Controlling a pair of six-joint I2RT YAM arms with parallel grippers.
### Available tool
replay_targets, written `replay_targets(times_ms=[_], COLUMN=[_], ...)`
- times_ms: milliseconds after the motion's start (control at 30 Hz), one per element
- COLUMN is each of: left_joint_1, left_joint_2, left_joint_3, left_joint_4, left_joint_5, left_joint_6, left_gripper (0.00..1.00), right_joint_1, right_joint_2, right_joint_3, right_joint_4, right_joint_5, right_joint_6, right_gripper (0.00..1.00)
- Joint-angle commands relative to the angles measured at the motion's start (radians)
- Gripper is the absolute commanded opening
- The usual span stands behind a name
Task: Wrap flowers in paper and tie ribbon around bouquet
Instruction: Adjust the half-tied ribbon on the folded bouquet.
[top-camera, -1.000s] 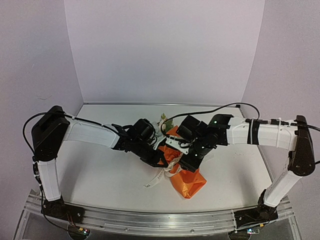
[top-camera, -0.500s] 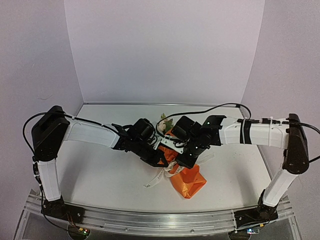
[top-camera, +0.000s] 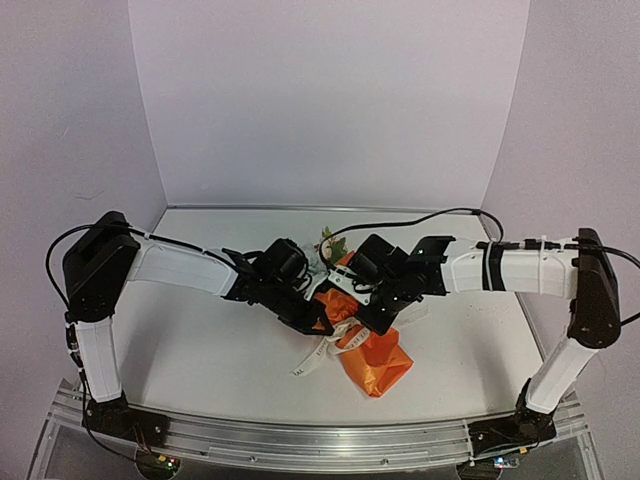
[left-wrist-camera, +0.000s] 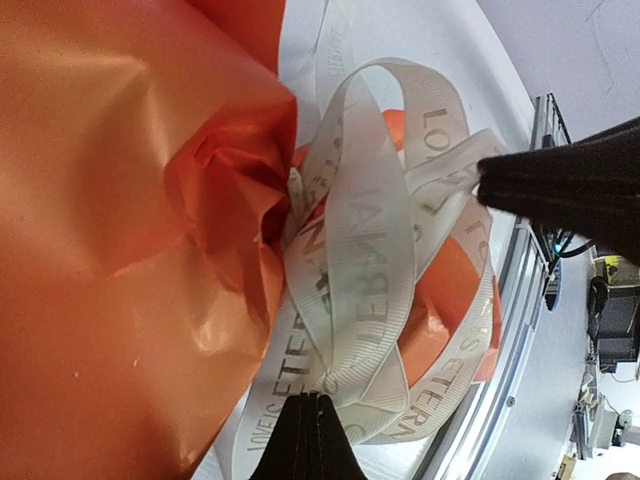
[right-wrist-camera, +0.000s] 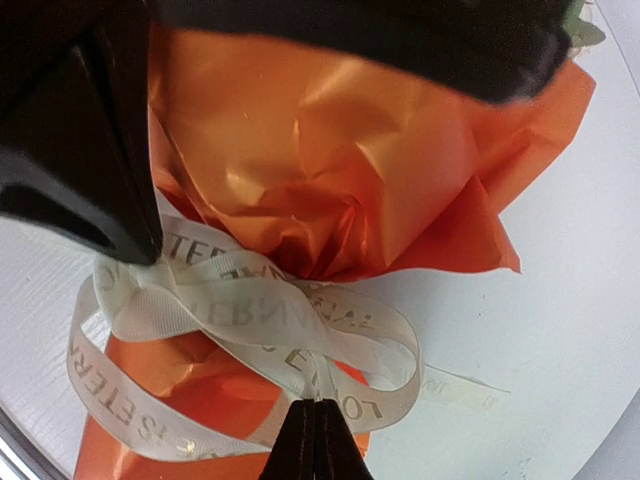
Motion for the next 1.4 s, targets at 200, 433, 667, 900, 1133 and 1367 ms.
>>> replay_targets(times_ms=[200,433,667,900,1133,1367], left_joint_1=[0.032,0.034,0.033,0.034,0.066,0.120], left_joint_2=[-0.053,-0.046,-0.036,-0.028,-0.046,-0.128], left_joint_3=[-0.042,-0.029,-0.018,-0.005,-0.042,-0.125], left_joint_4=[0.028,0.022,0.018,0.021,0.027,0.009], left_joint_5=[0.010,0.011,0.016,0.014,-0.004,0.013], left_joint_6=[0.008,0.011,0.013,0.010,-0.001,0.042], left_gripper=[0.00,0.00,0.00,0.00,0.00,0.00], right_joint_1=[-0.005,-0.096,-0.150,-0.148,-0.046,0.168], right_joint_2=[-0.172,-0.176,-0.103,-0.050,-0.059,-0.050], right_joint_3=[-0.123,-0.200,-0.257,-0.355,-0.441,-0.345], right_joint_4=[0.066,0.067,0.082,0.165,0.238,0.267], right_joint_5=[0.196,0.267,0.205,0.105,0.091,0.295], right_joint_6=[0.106,0.265,0.433,0.589,0.803,1.032], right_gripper=[0.00,0.00,0.00,0.00,0.00,0.00])
